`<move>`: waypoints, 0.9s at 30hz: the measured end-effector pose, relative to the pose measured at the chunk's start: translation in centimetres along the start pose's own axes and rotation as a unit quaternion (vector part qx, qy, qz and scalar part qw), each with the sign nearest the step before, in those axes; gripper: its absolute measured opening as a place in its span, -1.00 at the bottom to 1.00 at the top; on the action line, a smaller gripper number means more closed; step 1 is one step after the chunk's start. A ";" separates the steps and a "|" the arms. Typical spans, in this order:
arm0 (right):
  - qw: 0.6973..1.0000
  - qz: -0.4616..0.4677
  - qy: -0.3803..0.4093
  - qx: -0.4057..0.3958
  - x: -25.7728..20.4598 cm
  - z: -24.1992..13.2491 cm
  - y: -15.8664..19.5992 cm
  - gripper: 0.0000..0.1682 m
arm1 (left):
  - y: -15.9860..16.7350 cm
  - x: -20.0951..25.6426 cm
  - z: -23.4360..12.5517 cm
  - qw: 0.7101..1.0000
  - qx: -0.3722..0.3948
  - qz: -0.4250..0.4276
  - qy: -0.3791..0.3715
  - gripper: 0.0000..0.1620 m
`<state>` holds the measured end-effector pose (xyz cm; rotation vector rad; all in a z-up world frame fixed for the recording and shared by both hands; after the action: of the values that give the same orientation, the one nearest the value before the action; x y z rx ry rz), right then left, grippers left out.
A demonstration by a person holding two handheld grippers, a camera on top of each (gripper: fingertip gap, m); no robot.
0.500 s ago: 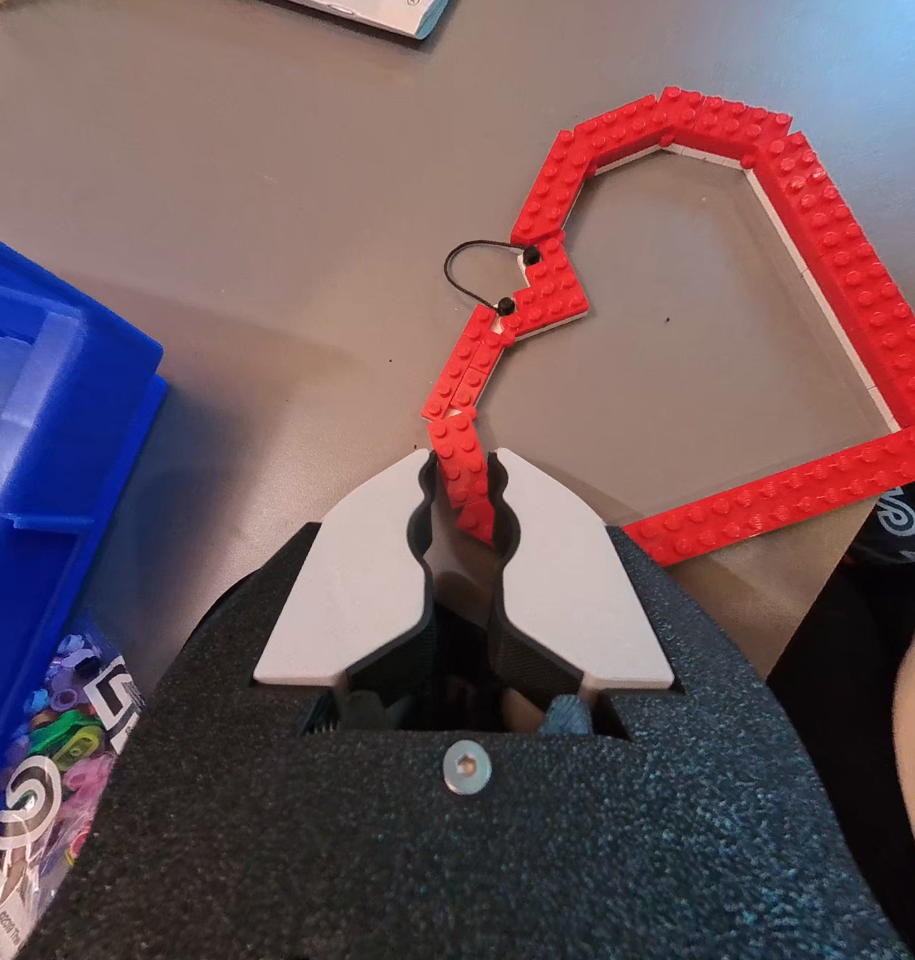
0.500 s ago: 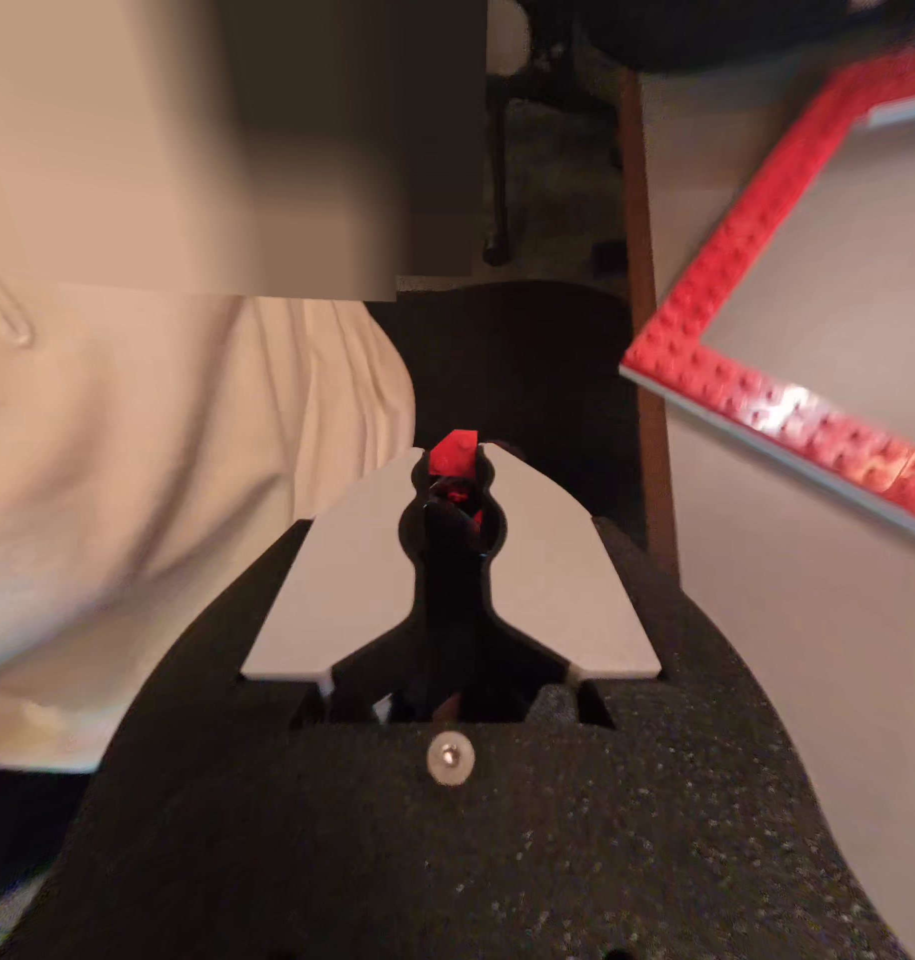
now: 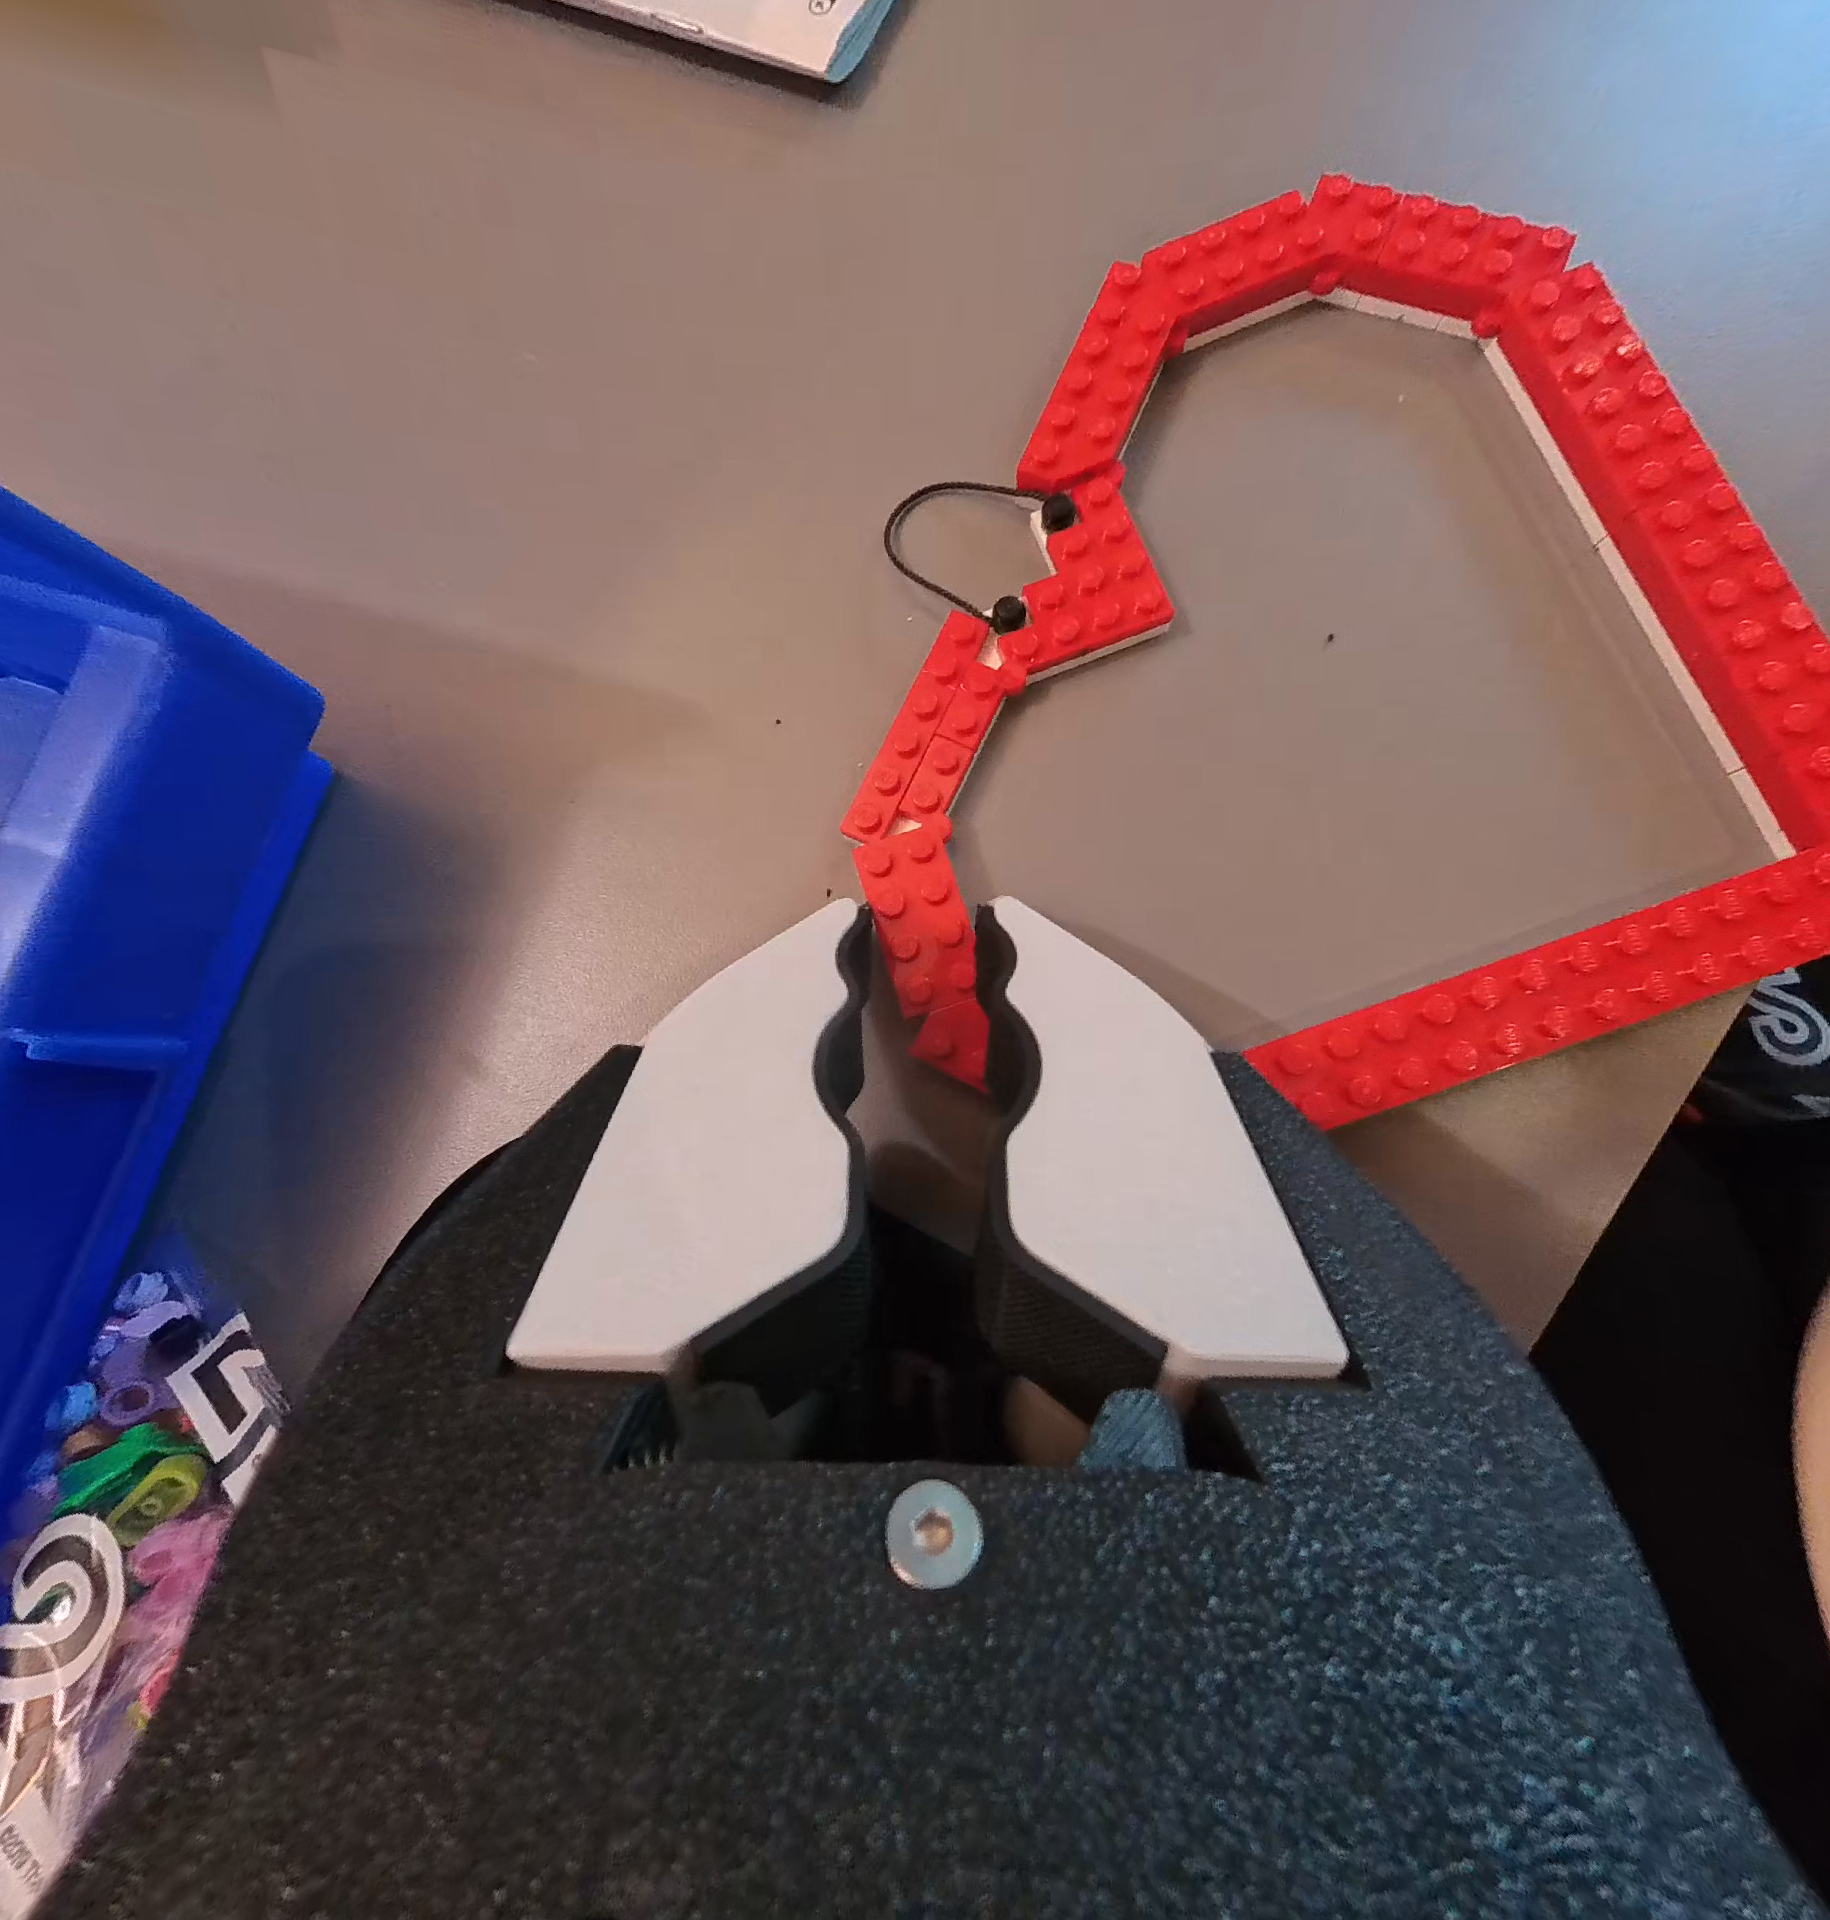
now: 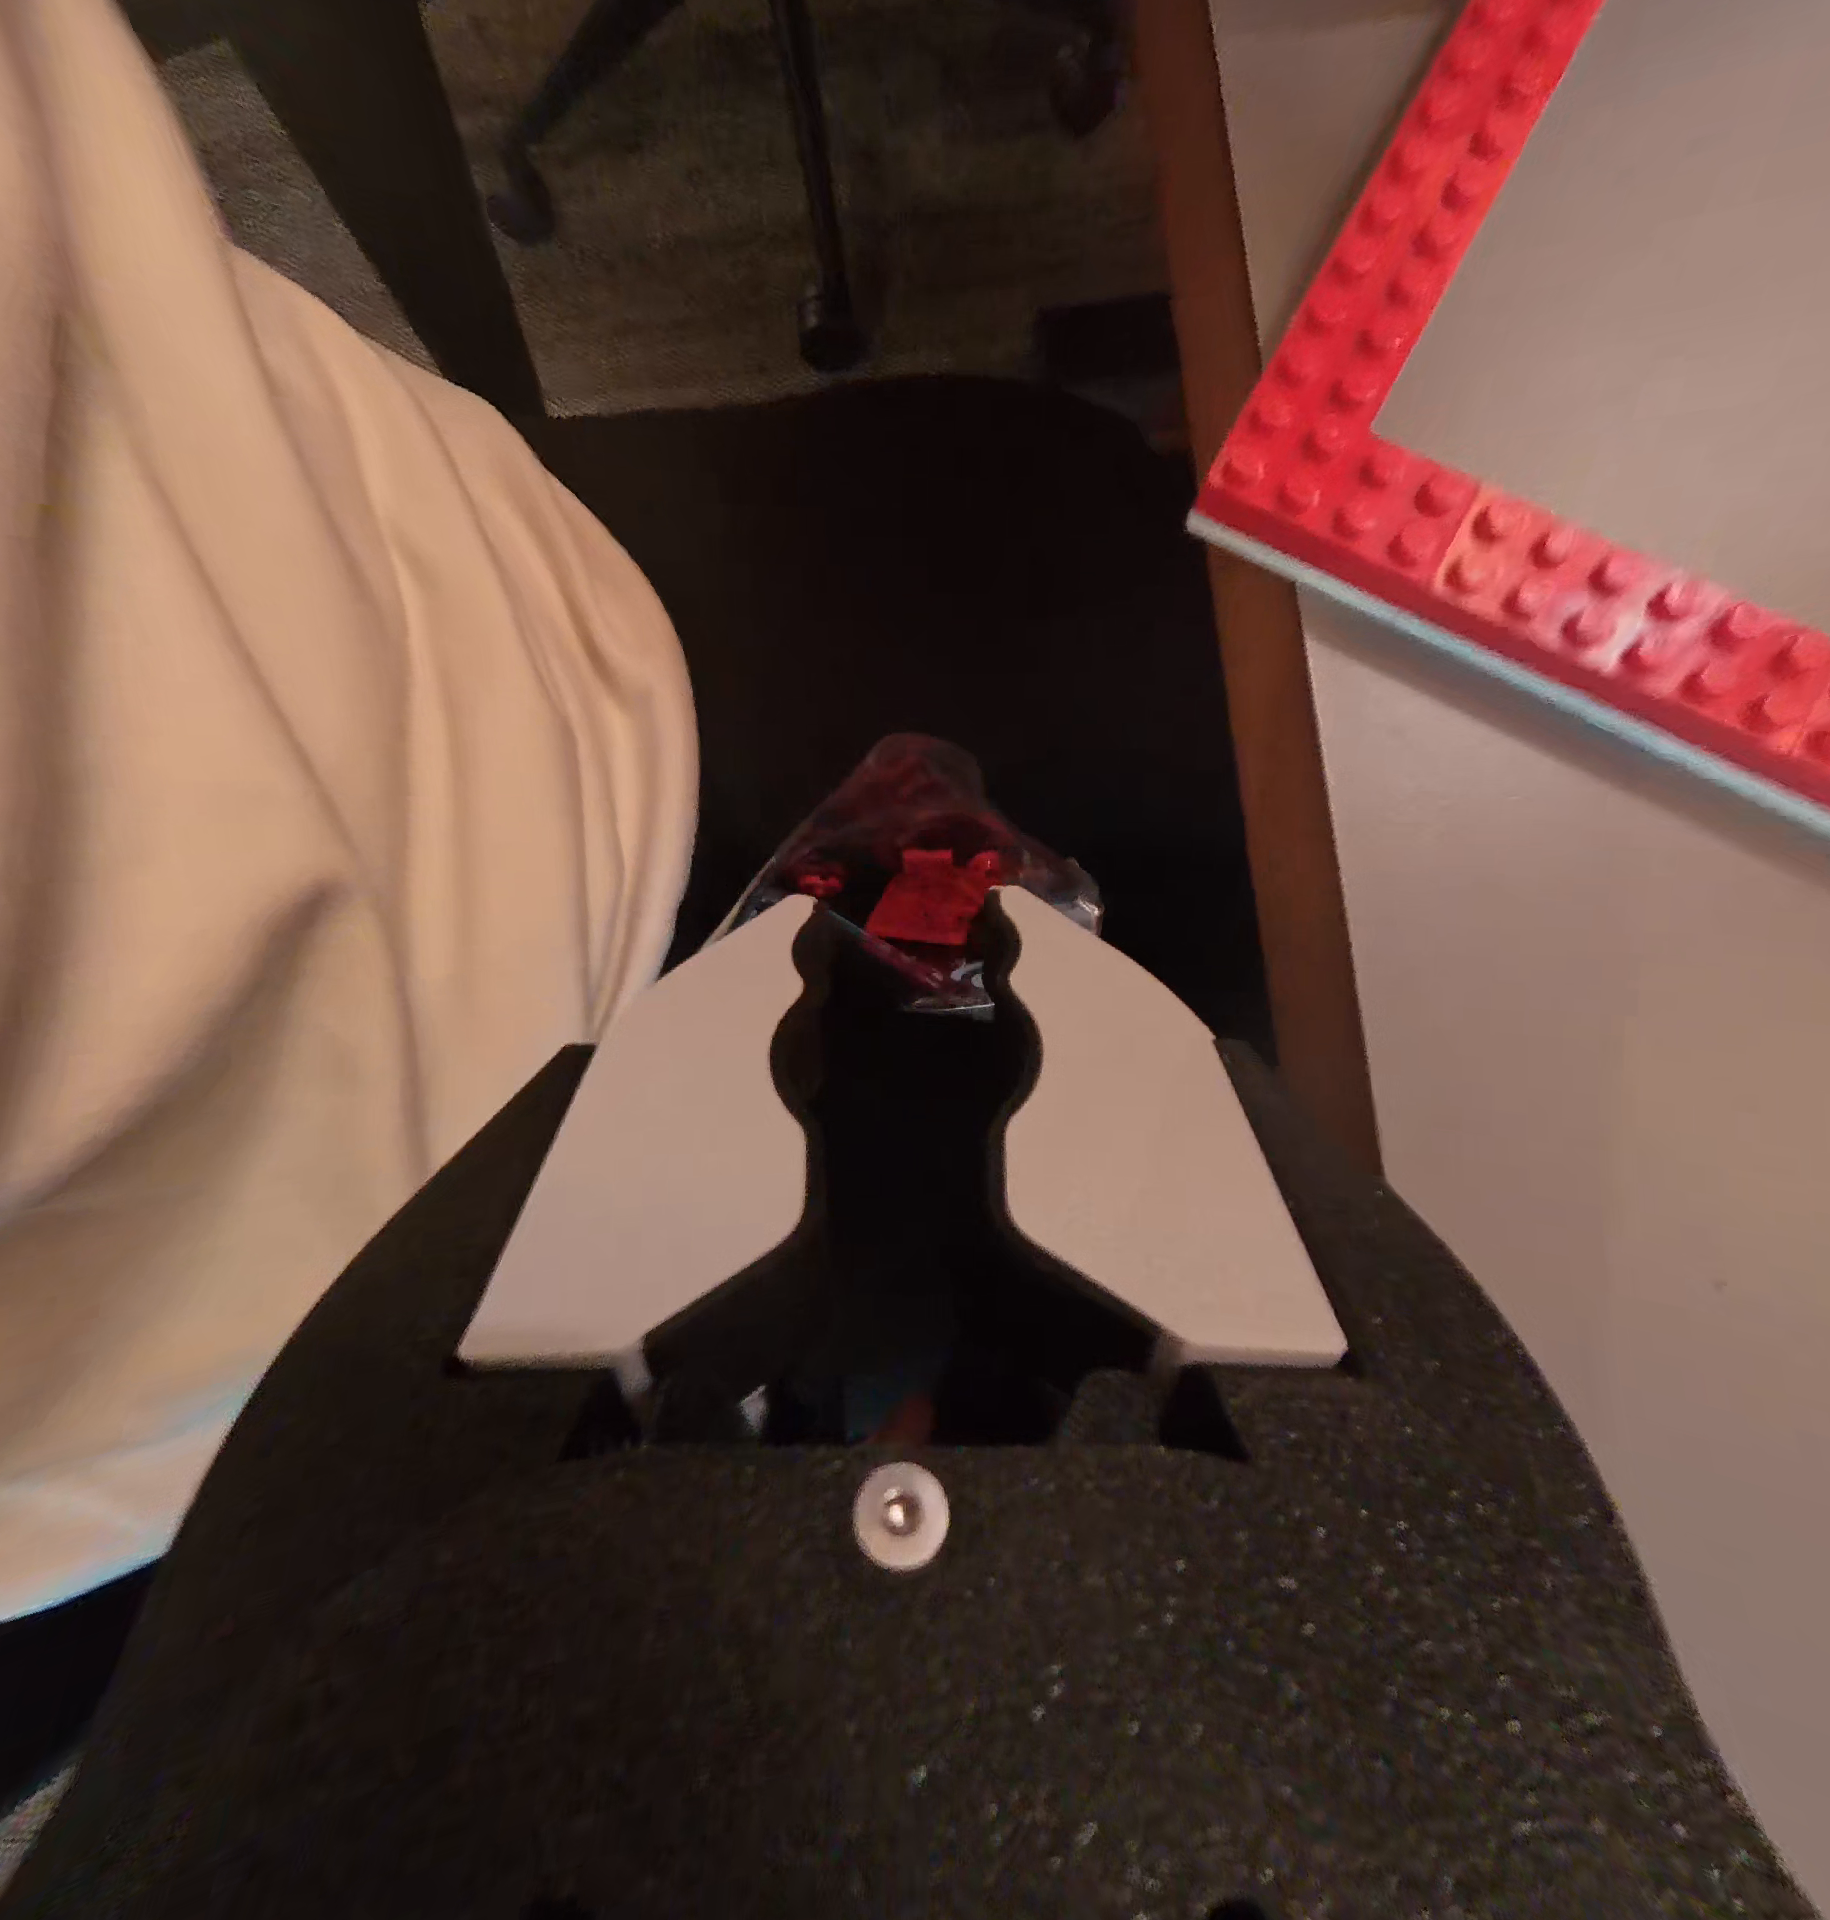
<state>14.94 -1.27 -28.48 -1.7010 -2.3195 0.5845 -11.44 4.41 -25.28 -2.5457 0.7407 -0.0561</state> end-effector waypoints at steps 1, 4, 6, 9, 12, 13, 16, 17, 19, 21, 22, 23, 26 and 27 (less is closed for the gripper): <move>1.000 -0.017 -0.004 0.013 -0.1 -0.8 -0.5 -0.67 | 0.0 0.0 -0.1 1.000 -0.002 0.004 0.001 -0.76; 0.994 -0.079 0.024 0.067 1.4 -4.4 -3.7 -0.67 | 0.5 0.0 -0.9 1.000 -0.021 0.006 0.012 -0.75; 0.985 -0.132 0.050 0.095 3.5 -6.3 -6.5 -0.68 | 0.9 0.0 -1.9 0.999 -0.026 0.004 0.019 -0.75; 0.971 -0.207 0.070 0.092 8.1 -6.4 -10.7 -0.70 | 1.3 0.0 -3.1 0.999 -0.034 0.006 0.021 -0.73; 0.964 -0.257 0.012 0.061 12.6 -3.2 -14.5 -0.70 | 1.7 0.6 -3.7 0.998 -0.047 0.017 0.033 -0.69; 0.961 -0.272 -0.014 0.052 13.8 -2.0 -15.6 -0.70 | 1.9 0.8 -3.6 0.997 -0.057 0.021 0.037 -0.67; 0.947 -0.314 -0.057 0.025 16.4 0.7 -18.1 -0.70 | 2.1 1.1 -3.0 0.996 -0.077 0.031 0.038 -0.67; 0.941 -0.329 -0.074 0.020 16.8 1.4 -18.6 -0.70 | 2.1 1.2 -3.1 0.995 -0.077 0.033 0.046 -0.67; 0.932 -0.346 -0.111 -0.009 17.2 2.7 -19.0 -0.64 | 2.4 1.0 -3.2 0.995 -0.087 0.037 0.039 -0.67; 0.926 -0.351 -0.125 -0.052 17.6 3.8 -18.6 -0.66 | 2.5 1.0 -3.3 0.995 -0.081 0.035 0.045 -0.67; 0.927 -0.351 -0.118 -0.049 17.8 3.9 -18.5 -0.68 | 2.4 0.9 -3.3 0.996 -0.075 0.032 0.045 -0.67; 0.931 -0.345 -0.106 -0.051 18.1 3.7 -18.4 -0.70 | 2.3 0.7 -3.3 0.997 -0.069 0.027 0.037 -0.67; 0.963 -0.253 -0.050 -0.075 19.4 2.9 -17.2 -0.76 | 1.0 0.2 -3.0 1.000 -0.027 -0.002 0.009 -0.64; 0.972 -0.216 -0.040 -0.084 19.6 2.6 -16.5 -0.79 | 0.4 0.1 -2.7 1.000 -0.011 -0.012 -0.003 -0.62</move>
<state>-6.52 12.52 -24.97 -1.1832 -2.7476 0.3852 -12.01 2.83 -23.11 -2.5748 0.7133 -0.0479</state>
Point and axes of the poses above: each gripper's, where its closed fingertips meet, z out along the fingers, y out of its underside, x = y × z across the jaws, the point moved 7 cm from there along -z, back along the fingers, and after that the axes turned 14 degrees about -x, right-handed, at the moved point
